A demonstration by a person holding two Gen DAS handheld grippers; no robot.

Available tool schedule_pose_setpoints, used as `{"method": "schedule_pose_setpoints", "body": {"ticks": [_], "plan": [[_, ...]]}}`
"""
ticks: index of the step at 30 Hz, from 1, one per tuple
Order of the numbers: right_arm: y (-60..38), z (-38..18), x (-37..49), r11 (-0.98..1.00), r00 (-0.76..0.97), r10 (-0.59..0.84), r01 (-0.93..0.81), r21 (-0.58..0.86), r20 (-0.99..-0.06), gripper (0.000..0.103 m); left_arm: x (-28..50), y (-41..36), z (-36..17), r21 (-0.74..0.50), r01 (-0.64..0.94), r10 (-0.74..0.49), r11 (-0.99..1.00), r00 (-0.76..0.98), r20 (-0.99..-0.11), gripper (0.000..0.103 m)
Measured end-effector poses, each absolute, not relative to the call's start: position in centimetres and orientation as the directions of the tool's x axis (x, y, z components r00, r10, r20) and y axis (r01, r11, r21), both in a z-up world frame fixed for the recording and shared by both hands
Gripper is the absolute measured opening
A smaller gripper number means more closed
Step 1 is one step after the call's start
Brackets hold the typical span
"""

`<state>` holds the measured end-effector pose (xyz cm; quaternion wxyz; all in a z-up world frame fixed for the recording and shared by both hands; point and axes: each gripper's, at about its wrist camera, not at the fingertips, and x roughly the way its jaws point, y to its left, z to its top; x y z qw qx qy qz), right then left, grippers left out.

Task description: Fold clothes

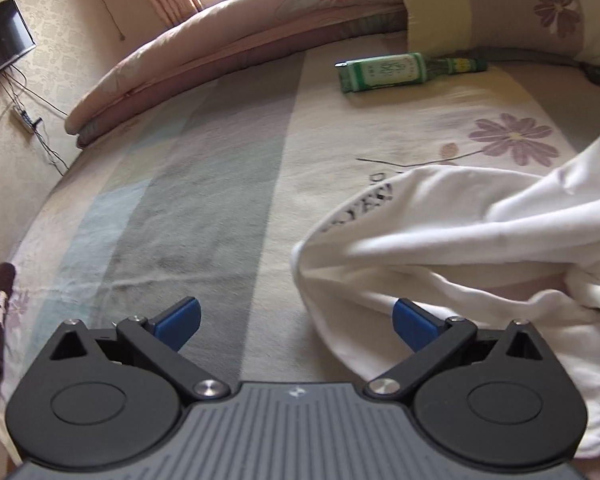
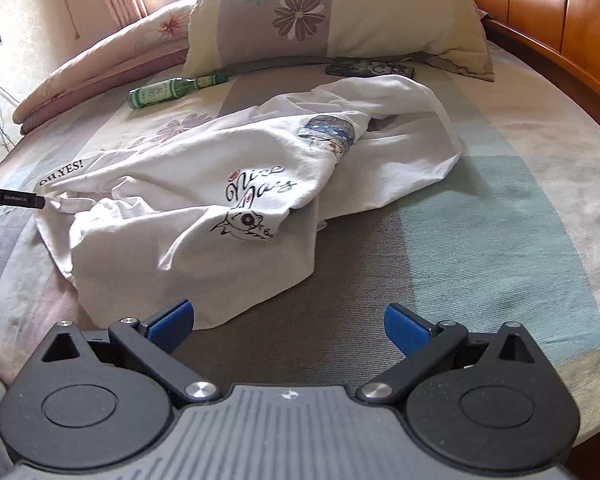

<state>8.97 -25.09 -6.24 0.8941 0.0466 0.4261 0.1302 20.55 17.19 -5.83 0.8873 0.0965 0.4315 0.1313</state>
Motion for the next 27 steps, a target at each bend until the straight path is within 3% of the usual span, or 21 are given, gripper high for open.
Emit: {"method": "schedule_pose_setpoints", "body": {"ticks": [6,10,15,19,22,27], "plan": [[-24.9,-6.1,7.4,0.953,0.588,0.302,-0.216,0.215,-0.75,0.103,17.0,11.8,-5.9,0.15,0.007,0.114,0.989,0.613,-0.782,0.102],[-25.4,-5.6,6.3,0.954,0.596,0.3,-0.212,0.214,-0.745,0.103,16.9,8.8,-7.2,0.153,0.059,0.087,0.986,0.601,-0.794,0.102],[-26.5,-5.0,5.3,0.955,0.615,0.296,-0.2,0.219,-0.731,0.103,16.7,8.2,-9.6,0.072,0.026,0.045,0.997,0.568,-0.822,0.102],[-27.0,-5.3,5.3,0.951,0.611,0.308,-0.189,0.243,-0.729,0.103,15.6,10.2,-10.8,-0.096,-0.049,-0.055,0.994,0.542,-0.839,0.102],[-26.9,-6.0,5.6,0.949,0.596,0.316,-0.188,0.255,-0.738,0.103,14.2,11.3,-11.1,-0.145,-0.057,-0.088,0.988,0.562,-0.822,0.102],[-26.8,-7.3,6.3,0.949,0.574,0.315,-0.185,0.255,-0.756,0.103,12.6,10.2,-11.1,0.003,0.018,-0.007,1.0,0.535,-0.845,0.102]]}}
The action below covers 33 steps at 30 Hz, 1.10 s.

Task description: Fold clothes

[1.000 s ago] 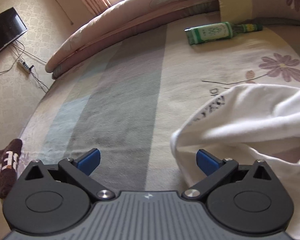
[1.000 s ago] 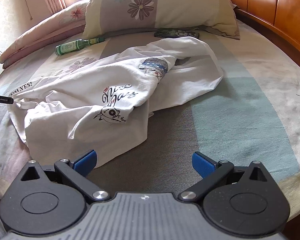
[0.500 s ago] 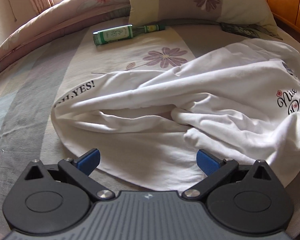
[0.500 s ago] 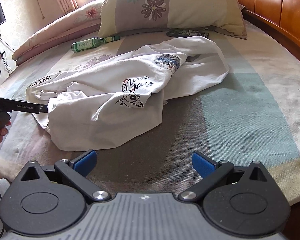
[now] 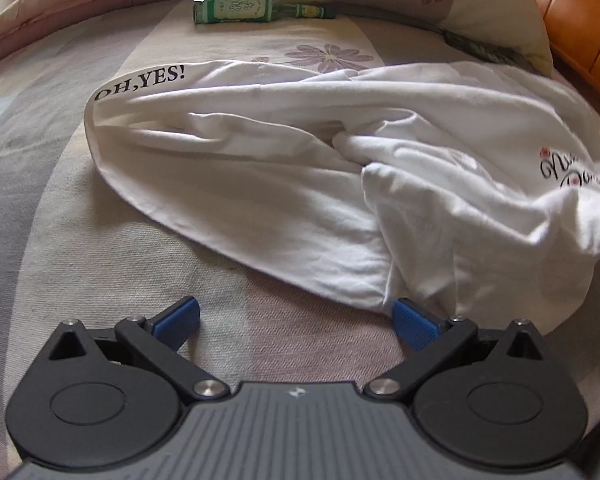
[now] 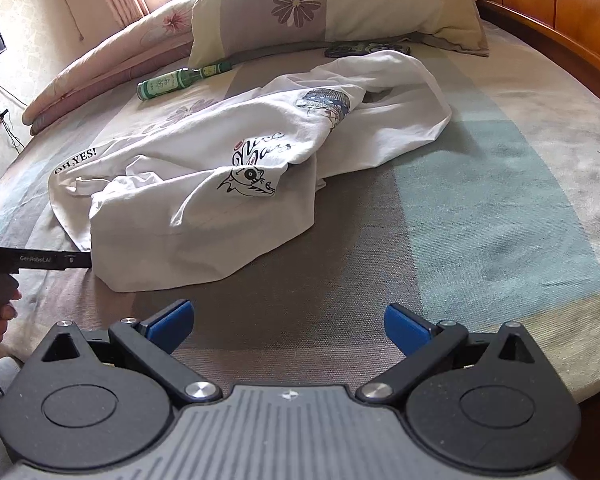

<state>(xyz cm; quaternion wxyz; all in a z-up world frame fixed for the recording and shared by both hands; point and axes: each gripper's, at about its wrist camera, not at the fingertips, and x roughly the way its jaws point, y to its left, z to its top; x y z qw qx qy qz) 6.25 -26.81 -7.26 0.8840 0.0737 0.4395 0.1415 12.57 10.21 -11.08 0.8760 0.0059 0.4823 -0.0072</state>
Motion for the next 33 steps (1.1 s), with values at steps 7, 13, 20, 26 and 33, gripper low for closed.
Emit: {"method": "schedule_pose_setpoints", "body": {"ticks": [7,13,20,26,33], "plan": [[-28.3,-8.8,8.7,0.969,0.569,0.246,-0.117,0.218,-0.785,0.103,12.4,9.5,-8.2,-0.057,0.001,-0.045,0.998,0.637,-0.77,0.102],[-28.2,-9.0,12.1,0.981,0.582,0.193,-0.121,0.15,-0.79,0.103,14.5,7.0,-5.5,-0.078,0.087,-0.117,0.993,0.698,-0.706,0.102],[-25.5,-7.7,18.0,0.962,0.624,0.267,-0.221,0.162,-0.735,0.103,19.1,3.8,-6.0,-0.084,0.227,-0.221,0.97,0.693,-0.686,0.102],[-22.5,-10.0,22.9,0.928,0.544,0.341,-0.325,0.182,-0.767,0.103,22.7,2.5,-11.1,-0.068,0.313,-0.252,0.947,0.597,-0.761,0.102],[-20.6,-10.7,24.2,0.926,0.471,0.267,-0.365,0.09,-0.841,0.103,23.5,2.3,-12.3,-0.052,0.359,-0.261,0.932,0.561,-0.785,0.102]]}}
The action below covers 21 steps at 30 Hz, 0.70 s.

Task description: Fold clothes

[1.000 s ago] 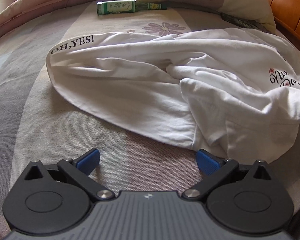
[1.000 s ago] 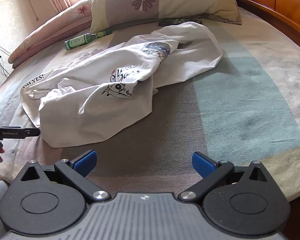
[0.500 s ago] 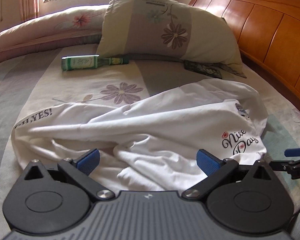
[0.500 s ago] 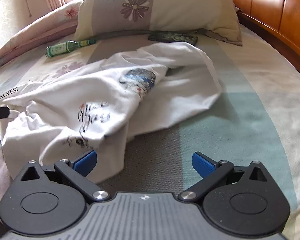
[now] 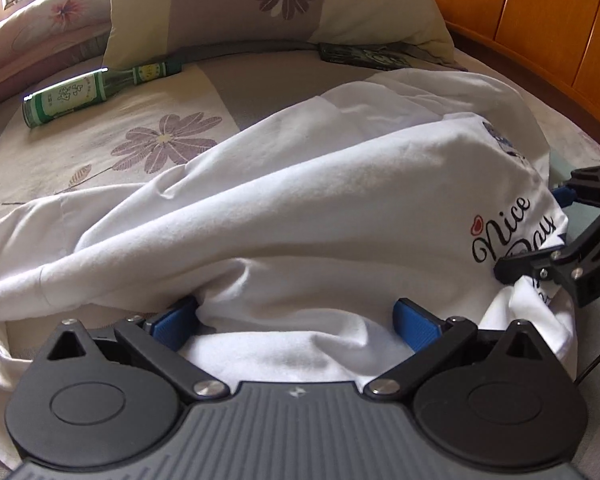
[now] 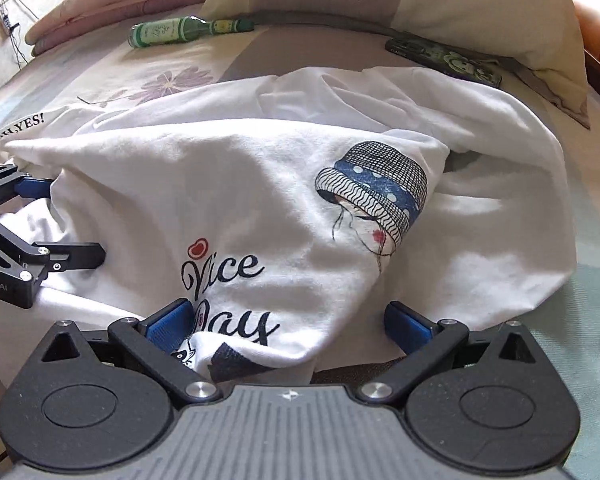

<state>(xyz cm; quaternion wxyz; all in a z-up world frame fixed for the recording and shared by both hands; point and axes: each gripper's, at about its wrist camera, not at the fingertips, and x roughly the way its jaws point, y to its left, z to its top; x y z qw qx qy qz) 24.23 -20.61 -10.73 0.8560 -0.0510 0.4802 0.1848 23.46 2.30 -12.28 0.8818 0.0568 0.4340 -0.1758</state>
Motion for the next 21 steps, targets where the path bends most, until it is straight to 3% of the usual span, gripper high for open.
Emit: {"method": "schedule_pose_setpoints", "body": {"ticks": [12,21], "plan": [[-18.5,-10.5,26.8,0.958,0.359,0.134,-0.285,0.028,-0.924,0.103,26.5,1.4,-11.8,-0.053,0.267,-0.175,0.962,0.459,-0.871,0.102],[-20.2,-9.4,27.3,0.97,0.259,0.16,-0.221,0.103,-0.953,0.103,27.7,1.1,-10.7,-0.029,0.258,-0.11,0.966,0.305,-0.946,0.1]]}}
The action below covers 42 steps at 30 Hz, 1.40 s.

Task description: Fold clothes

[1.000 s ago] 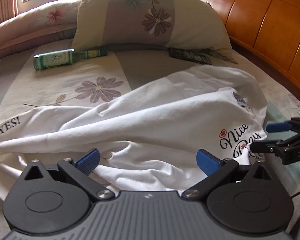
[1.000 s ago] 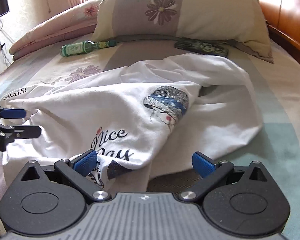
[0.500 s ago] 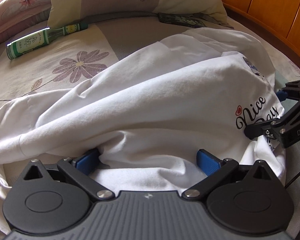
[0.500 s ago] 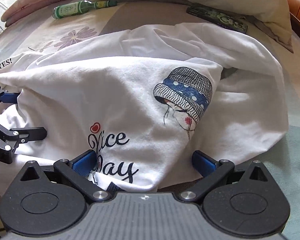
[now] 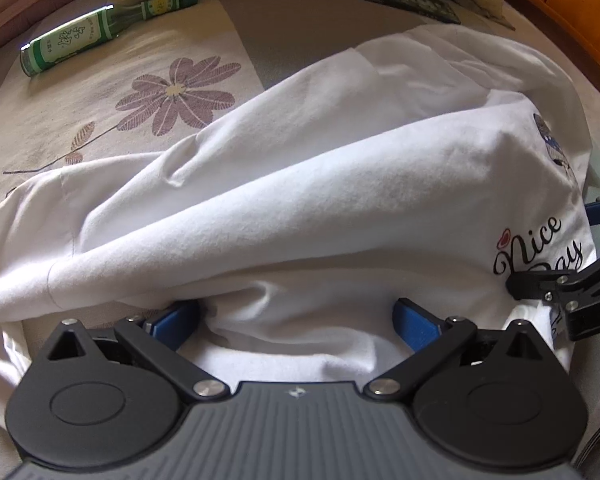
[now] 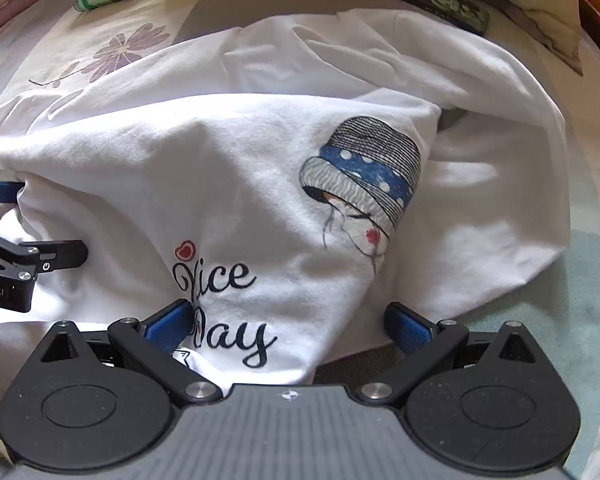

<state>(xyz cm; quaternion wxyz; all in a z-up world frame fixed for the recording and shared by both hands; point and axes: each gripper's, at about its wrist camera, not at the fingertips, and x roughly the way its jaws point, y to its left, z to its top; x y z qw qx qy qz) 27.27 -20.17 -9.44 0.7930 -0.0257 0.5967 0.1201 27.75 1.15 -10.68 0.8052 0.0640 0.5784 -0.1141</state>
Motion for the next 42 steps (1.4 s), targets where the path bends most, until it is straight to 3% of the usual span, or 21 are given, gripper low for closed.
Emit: {"method": "schedule_pose_setpoints", "body": {"ticks": [10,15,20,24,28,31,35,42], "plan": [[-30.5,-4.2,28.2,0.982,0.259,0.176,0.024,0.188,-0.95,0.103,26.2,1.3,-3.5,0.055,0.07,0.038,0.996,0.231,-0.972,0.1],[-35.0,-5.3,29.8,1.0,0.32,0.007,0.018,0.014,-0.947,0.103,26.1,-0.7,-2.0,0.082,-0.057,0.094,0.995,0.277,-0.956,0.1],[-35.1,-8.8,32.3,0.998,0.346,-0.059,0.056,-0.042,-0.936,0.103,26.5,-1.9,-3.1,0.02,-0.151,0.068,0.988,0.321,-0.945,0.1],[-35.3,-9.6,32.3,0.986,0.38,-0.165,0.073,-0.149,-0.91,0.103,26.6,-2.3,-4.2,0.042,-0.111,0.074,0.993,0.297,-0.952,0.1],[-39.8,-9.0,32.5,0.92,0.365,-0.389,0.207,-0.333,-0.846,0.103,26.9,-1.5,-4.8,0.069,-0.061,0.084,0.996,0.287,-0.954,0.1],[-45.2,-9.0,33.8,0.858,0.297,-0.49,0.332,-0.392,-0.82,0.102,27.2,-0.7,-5.1,0.082,-0.036,0.089,0.996,0.297,-0.951,0.1],[-48.6,-6.4,33.6,0.912,0.383,-0.34,0.355,-0.203,-0.859,0.103,27.3,-0.2,-5.6,0.083,-0.019,0.085,0.996,0.319,-0.944,0.1],[-40.0,-7.1,31.8,0.998,0.499,0.055,-0.002,0.062,-0.865,0.103,27.0,-0.7,-6.8,0.031,-0.012,0.033,0.999,0.319,-0.947,0.1]]}}
